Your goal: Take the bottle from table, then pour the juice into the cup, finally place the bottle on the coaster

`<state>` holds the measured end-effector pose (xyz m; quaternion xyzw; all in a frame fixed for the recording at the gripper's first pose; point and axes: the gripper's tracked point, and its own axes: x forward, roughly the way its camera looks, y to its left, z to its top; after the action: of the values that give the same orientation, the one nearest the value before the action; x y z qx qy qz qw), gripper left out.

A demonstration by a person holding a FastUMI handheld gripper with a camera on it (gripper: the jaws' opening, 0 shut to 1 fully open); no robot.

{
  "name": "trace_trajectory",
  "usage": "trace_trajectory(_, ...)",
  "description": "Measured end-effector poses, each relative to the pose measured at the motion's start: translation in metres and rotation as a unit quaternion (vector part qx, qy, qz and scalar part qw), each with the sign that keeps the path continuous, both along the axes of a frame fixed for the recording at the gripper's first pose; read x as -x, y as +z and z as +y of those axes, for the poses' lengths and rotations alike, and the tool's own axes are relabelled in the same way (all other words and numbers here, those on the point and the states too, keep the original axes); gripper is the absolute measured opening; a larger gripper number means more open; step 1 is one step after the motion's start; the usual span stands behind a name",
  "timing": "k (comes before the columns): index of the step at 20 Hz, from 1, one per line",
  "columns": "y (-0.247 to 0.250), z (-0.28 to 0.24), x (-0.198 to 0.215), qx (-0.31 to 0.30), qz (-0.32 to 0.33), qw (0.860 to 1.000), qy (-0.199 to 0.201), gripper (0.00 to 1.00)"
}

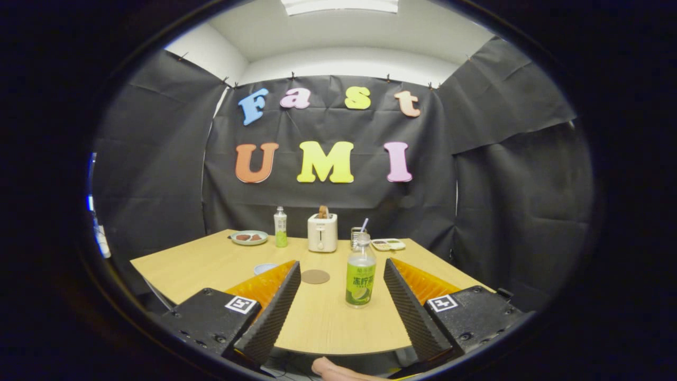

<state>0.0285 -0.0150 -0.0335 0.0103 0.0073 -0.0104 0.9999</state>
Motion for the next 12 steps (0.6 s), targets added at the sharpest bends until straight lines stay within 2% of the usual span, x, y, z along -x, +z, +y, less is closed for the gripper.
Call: trace_trajectory(12,-0.061,-0.026,-0.101,-0.015,0.036,0.999,-0.005,1.00)
